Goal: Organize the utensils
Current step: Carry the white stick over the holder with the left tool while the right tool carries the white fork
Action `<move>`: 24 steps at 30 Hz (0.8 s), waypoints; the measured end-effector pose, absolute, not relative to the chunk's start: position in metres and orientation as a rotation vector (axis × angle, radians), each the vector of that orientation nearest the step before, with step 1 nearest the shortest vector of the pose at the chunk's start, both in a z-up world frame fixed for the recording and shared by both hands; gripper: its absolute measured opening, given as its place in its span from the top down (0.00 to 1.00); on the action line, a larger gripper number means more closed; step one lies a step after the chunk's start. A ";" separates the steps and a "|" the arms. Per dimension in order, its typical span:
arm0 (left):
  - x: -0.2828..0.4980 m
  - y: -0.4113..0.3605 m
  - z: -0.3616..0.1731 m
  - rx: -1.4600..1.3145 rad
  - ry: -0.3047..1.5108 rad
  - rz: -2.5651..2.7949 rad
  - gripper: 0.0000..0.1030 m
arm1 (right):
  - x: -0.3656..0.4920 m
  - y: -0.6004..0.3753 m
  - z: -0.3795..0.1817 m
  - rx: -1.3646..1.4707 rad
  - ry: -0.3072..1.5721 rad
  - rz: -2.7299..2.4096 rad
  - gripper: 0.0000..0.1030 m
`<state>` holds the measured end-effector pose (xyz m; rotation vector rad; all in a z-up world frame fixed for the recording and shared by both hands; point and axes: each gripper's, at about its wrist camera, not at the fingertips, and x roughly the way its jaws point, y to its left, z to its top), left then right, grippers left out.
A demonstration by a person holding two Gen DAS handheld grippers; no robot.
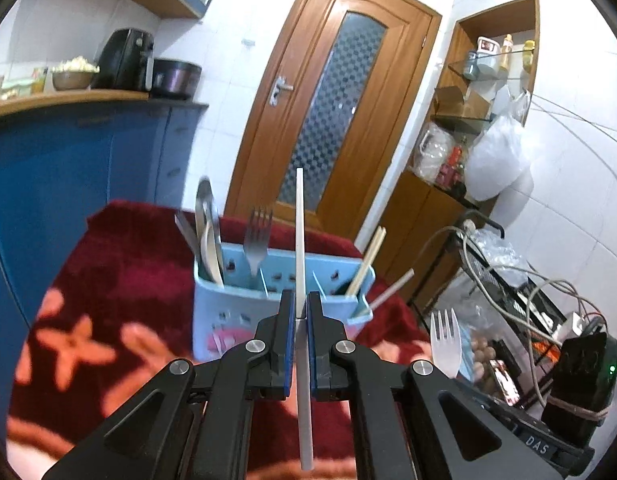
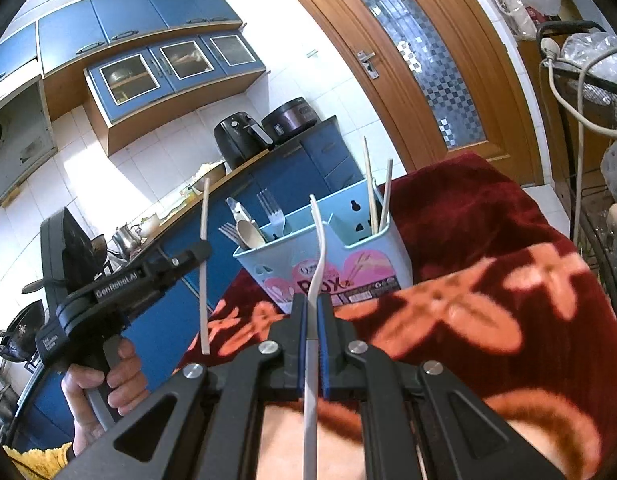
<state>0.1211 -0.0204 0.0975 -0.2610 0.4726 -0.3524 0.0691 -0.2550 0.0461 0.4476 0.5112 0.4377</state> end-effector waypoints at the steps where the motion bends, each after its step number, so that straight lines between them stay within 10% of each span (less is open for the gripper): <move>1: 0.123 -0.020 0.100 -0.256 0.461 -0.348 0.95 | 0.072 -0.255 0.047 0.443 0.511 0.436 0.93; 24: 0.202 -0.019 0.110 -0.231 0.198 -0.174 0.95 | 0.126 -0.253 0.059 0.400 0.495 0.484 0.93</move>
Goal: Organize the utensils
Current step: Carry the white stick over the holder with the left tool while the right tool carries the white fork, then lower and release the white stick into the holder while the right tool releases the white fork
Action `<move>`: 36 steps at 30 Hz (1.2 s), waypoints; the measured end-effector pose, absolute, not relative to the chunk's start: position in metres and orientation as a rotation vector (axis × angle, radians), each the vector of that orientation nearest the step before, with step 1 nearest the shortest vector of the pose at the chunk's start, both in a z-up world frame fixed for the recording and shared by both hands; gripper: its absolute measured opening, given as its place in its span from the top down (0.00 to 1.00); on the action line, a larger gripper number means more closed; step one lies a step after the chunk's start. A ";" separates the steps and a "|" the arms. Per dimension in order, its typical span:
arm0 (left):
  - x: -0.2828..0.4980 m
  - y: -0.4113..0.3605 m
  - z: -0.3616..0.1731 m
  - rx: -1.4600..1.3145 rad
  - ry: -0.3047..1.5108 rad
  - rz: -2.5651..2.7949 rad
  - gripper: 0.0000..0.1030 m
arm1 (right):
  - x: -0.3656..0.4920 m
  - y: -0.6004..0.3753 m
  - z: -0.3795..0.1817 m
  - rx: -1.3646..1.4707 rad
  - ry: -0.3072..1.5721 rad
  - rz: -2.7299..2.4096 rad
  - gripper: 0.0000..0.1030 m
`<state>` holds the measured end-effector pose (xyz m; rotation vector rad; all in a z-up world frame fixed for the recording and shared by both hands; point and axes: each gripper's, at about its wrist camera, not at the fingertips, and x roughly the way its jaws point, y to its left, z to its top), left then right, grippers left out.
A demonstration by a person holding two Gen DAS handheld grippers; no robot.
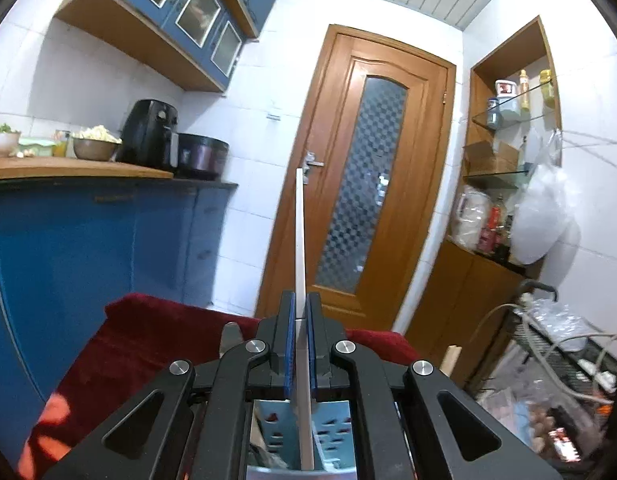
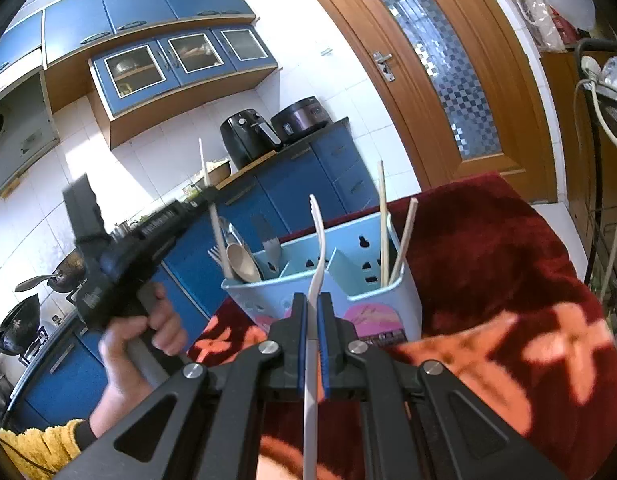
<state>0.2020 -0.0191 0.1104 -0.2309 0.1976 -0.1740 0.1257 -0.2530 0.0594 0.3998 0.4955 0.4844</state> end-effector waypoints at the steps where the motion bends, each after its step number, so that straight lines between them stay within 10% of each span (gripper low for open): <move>1: 0.204 -0.020 0.107 -0.227 0.193 -0.165 0.95 | 0.129 -0.253 0.061 0.397 0.491 0.484 0.93; 36: 0.213 -0.034 0.073 -0.149 0.243 -0.145 0.83 | 0.218 -0.212 0.063 0.162 0.278 0.339 0.93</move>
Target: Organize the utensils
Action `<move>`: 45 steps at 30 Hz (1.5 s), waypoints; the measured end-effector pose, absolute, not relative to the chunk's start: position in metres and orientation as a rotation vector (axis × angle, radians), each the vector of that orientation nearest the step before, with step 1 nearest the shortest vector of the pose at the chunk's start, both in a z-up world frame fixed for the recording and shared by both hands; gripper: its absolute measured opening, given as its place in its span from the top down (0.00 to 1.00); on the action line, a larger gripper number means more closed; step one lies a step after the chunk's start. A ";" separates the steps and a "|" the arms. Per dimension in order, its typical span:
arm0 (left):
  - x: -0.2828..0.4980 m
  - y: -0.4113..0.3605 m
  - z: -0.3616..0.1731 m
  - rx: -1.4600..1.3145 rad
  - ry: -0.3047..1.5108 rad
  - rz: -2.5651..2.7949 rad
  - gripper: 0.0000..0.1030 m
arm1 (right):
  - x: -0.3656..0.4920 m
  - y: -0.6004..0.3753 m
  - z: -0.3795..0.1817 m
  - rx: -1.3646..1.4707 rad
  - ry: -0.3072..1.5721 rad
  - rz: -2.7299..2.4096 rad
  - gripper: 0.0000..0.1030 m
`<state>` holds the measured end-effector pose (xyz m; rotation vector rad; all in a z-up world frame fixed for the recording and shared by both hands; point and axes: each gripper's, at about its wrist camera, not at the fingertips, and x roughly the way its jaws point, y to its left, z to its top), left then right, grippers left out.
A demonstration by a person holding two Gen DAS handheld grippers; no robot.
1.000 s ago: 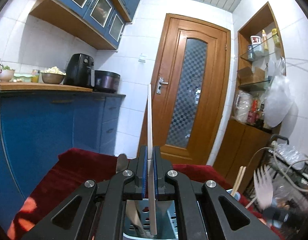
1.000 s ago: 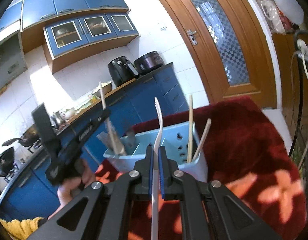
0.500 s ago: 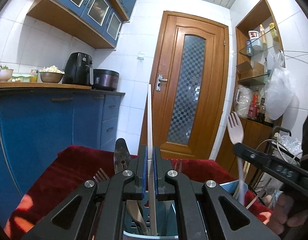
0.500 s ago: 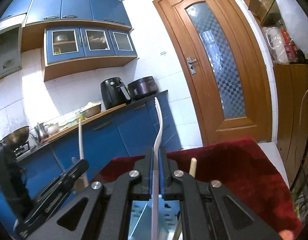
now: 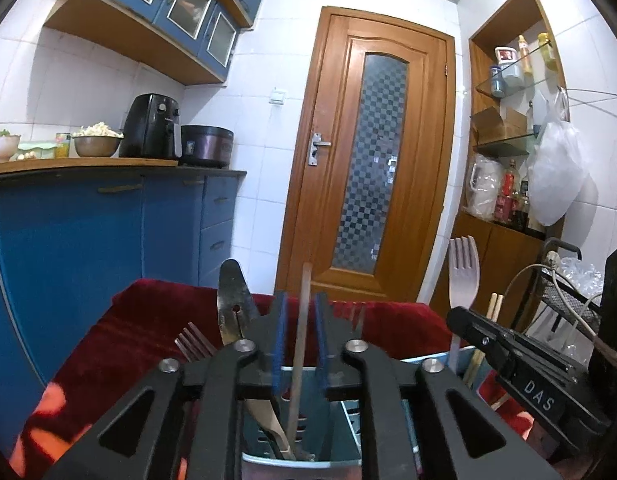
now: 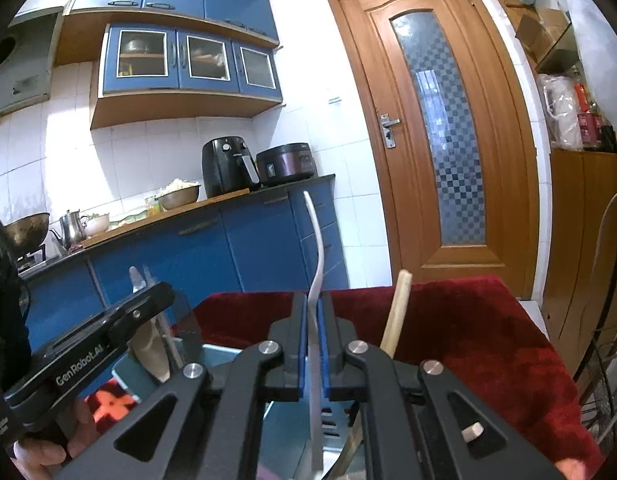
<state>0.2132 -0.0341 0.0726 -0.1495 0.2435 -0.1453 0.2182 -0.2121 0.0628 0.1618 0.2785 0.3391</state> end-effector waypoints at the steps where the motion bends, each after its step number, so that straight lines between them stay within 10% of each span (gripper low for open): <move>1: 0.212 -0.034 0.074 -0.146 0.246 -0.143 0.81 | 0.217 -0.212 0.063 0.164 0.280 0.338 0.93; 17: 0.167 -0.020 0.093 -0.131 0.322 -0.139 0.80 | 0.175 -0.217 0.087 0.238 0.281 0.379 0.57; 30: 0.107 -0.005 0.110 -0.105 0.373 -0.126 0.79 | 0.111 -0.218 0.101 0.282 0.338 0.409 0.49; 38: 0.066 0.003 0.110 -0.067 0.399 -0.115 0.34 | 0.075 -0.224 0.095 0.281 0.377 0.375 0.30; 45: 0.038 0.005 0.101 -0.048 0.446 -0.104 0.19 | 0.051 -0.227 0.083 0.284 0.420 0.358 0.00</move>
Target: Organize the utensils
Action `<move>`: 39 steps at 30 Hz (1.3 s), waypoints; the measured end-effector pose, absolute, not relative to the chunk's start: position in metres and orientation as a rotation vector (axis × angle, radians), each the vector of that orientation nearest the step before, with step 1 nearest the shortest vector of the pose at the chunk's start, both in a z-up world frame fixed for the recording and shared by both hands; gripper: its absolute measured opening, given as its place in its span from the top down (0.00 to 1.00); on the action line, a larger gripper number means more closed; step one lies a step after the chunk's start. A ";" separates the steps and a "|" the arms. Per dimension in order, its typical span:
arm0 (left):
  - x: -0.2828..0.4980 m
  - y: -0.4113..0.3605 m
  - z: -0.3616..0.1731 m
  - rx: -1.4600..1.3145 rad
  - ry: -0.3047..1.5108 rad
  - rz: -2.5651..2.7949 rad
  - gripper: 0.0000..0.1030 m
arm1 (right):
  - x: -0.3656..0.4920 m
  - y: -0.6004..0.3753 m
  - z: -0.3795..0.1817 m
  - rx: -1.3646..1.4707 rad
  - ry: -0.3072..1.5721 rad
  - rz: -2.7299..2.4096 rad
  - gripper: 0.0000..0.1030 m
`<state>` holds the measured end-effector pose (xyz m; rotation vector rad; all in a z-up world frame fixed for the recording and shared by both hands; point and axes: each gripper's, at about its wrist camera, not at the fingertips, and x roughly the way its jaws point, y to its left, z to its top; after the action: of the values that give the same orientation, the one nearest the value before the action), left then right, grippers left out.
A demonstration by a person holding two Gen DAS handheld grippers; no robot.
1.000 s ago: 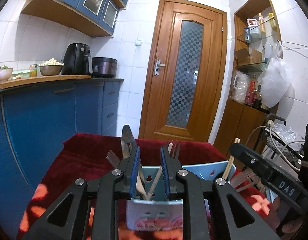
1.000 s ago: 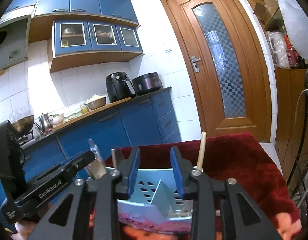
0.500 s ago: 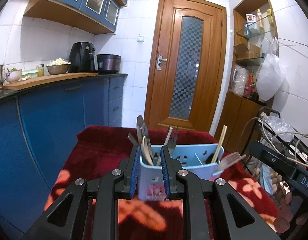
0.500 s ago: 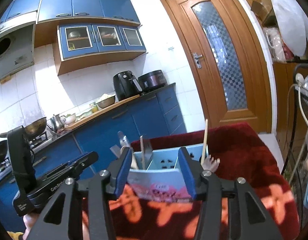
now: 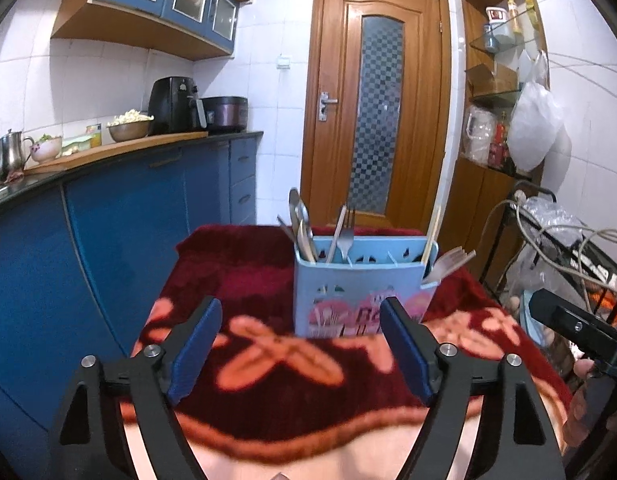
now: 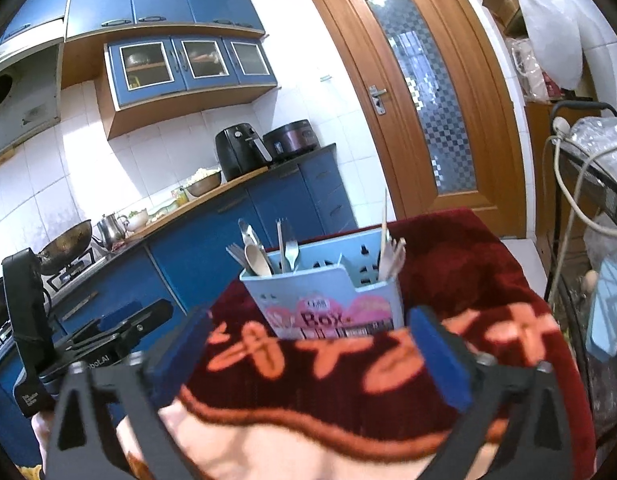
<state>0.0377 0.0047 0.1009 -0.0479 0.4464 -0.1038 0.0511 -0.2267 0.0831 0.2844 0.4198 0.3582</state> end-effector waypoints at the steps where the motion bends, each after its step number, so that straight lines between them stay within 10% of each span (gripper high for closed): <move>1: 0.035 0.006 0.099 -0.046 0.451 -0.107 0.17 | 0.047 -0.227 0.081 0.279 0.424 0.356 0.00; 5: 0.024 0.010 0.093 -0.043 0.454 -0.087 0.00 | 0.034 -0.226 0.073 0.262 0.432 0.353 0.00; 39: 0.034 0.039 0.019 -0.148 0.441 0.011 0.00 | 0.031 -0.213 0.000 0.135 0.437 0.142 0.00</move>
<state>0.0335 0.0390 0.0186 -0.1484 0.4414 0.0114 0.0307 -0.2133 0.0005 0.1352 0.4366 0.1424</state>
